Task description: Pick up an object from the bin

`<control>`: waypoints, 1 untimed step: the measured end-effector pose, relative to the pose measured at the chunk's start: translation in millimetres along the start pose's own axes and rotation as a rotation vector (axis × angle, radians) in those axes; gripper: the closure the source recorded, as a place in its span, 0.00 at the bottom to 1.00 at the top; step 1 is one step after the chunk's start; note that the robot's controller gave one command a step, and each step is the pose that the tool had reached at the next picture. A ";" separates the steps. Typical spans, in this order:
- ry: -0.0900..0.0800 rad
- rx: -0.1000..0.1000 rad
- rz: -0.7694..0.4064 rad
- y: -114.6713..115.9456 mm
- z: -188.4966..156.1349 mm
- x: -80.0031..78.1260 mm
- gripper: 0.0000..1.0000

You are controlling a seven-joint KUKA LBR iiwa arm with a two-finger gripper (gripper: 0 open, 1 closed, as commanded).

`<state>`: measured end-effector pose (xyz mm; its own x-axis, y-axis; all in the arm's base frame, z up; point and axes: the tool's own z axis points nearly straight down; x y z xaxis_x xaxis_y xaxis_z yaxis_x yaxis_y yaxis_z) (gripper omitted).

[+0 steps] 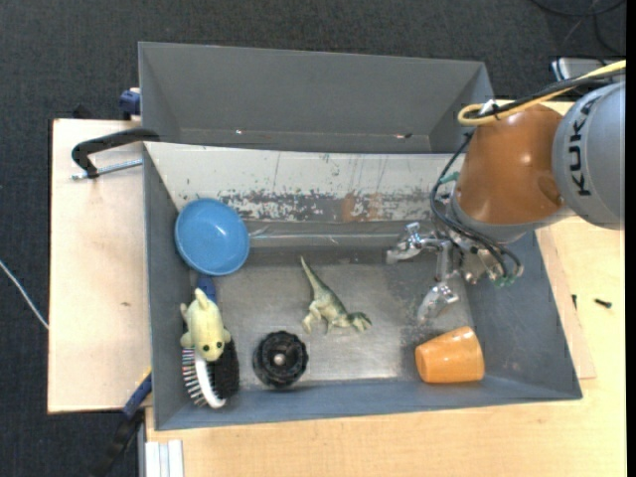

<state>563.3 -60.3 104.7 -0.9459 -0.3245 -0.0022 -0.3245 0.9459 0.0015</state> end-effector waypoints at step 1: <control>-0.002 0.002 -0.199 -2.8 3.5 54.0 0.00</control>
Offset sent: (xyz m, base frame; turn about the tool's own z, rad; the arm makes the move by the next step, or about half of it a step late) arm -0.0513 -0.0206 -0.0047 -0.2021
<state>513.1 -80.4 101.1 -0.8629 -0.5053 -0.0039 -0.5053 0.8629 -0.0008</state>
